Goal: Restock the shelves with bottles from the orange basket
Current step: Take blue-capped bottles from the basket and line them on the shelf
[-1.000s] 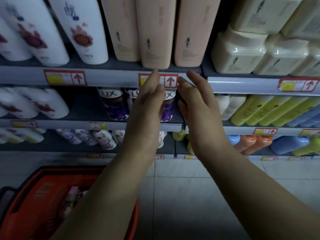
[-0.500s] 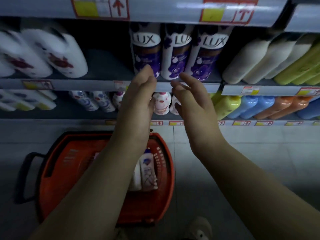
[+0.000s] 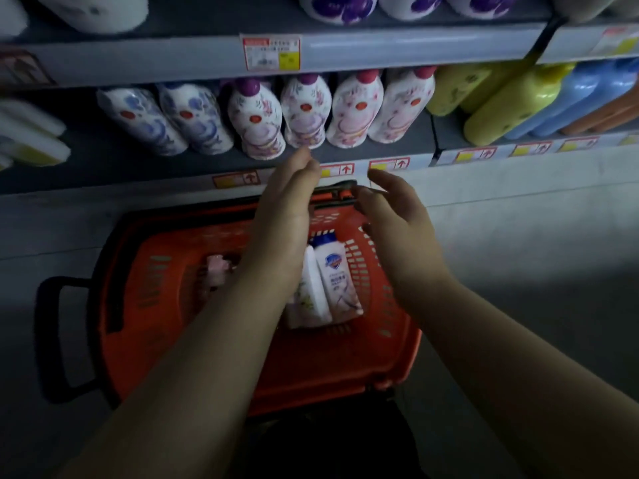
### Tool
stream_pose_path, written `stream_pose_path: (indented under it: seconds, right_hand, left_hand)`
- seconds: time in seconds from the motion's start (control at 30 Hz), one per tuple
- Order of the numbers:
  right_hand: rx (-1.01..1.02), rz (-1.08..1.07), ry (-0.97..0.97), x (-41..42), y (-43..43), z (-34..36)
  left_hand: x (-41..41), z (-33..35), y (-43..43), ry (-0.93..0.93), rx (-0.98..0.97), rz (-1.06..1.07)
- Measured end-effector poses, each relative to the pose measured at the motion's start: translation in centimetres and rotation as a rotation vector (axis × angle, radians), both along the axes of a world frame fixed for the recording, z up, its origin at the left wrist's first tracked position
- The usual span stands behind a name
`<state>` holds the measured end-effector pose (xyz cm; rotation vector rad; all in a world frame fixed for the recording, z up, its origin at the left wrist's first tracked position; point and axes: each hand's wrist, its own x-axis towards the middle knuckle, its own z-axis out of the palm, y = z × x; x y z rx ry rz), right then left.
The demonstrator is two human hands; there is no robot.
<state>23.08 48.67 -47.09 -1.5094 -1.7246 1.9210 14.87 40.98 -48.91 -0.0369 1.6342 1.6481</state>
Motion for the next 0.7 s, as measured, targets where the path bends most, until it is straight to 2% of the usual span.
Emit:
stream_pose_path:
  seconds: [0.23,0.4,0.53,0.6,0.7]
  right_hand:
    - [0.044,0.044,-0.157,0.5,0.3,-7.3]
    - [0.078,0.198,-0.400,1.2,-0.8,-15.5]
    - [-0.075,0.318,-0.616,1.9,-2.6,-21.7]
    - [-0.122,0.363,-0.629,2.3,-3.3,-23.8]
    - [-0.085,0.450,-0.530,2.7,-4.5,-26.1]
  left_hand:
    - [0.2,-8.3,-3.3,-0.012,-0.305,-0.027]
    - [1.5,-15.9,-4.8,-0.168,-0.415,-0.030]
    - [3.6,-20.7,-5.8,-0.352,-0.455,-0.055]
    - [4.3,-22.4,-6.0,-0.398,-0.488,-0.031]
    - [5.2,-24.4,-6.4,-0.434,-0.523,-0.004]
